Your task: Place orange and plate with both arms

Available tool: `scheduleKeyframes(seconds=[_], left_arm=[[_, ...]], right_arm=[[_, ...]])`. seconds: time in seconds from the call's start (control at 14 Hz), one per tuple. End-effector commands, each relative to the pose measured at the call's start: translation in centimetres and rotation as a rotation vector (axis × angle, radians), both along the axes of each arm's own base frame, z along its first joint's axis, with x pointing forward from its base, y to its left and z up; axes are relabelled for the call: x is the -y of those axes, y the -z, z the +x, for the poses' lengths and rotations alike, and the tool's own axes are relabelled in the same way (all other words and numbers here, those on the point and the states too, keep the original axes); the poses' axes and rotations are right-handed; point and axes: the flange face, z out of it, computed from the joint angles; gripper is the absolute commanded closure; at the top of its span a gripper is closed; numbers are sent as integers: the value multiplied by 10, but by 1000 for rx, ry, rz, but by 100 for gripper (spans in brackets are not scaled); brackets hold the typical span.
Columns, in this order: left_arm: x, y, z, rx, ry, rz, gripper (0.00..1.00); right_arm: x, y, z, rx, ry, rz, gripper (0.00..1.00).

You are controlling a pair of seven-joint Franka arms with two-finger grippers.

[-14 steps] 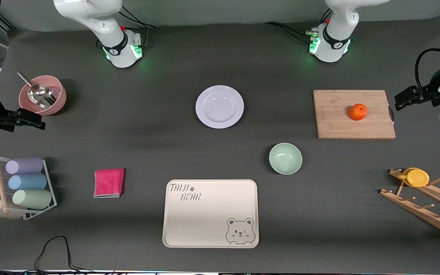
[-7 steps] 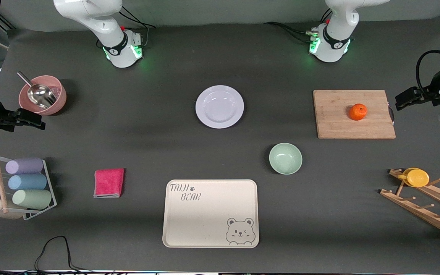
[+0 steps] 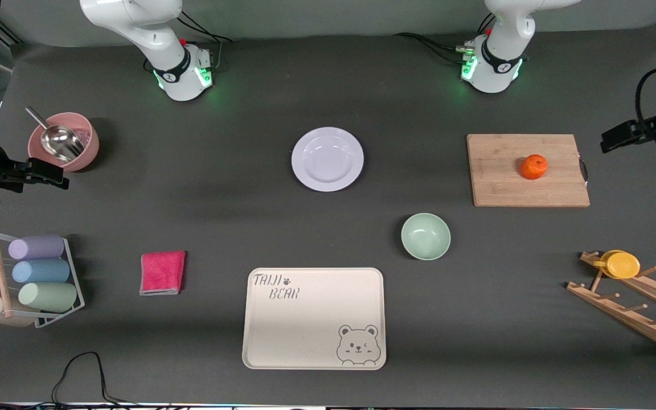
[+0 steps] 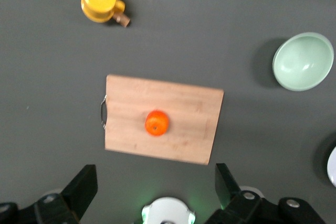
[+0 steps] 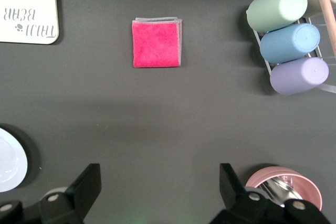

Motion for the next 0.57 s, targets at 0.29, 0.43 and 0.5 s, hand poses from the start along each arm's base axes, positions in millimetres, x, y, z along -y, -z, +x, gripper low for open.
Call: scheduleKeyframes(seconds=[0.29, 0.43, 0.5], left_arm=[[-25, -35, -122, 25, -4, -11, 0], [-26, -32, -120, 24, -5, -12, 0], [-27, -29, -119, 20, -5, -13, 0]], right_arm=[[-62, -33, -94, 38, 71, 19, 0], [-80, -34, -111, 40, 97, 21, 0], [-91, -34, -119, 50, 108, 24, 0]])
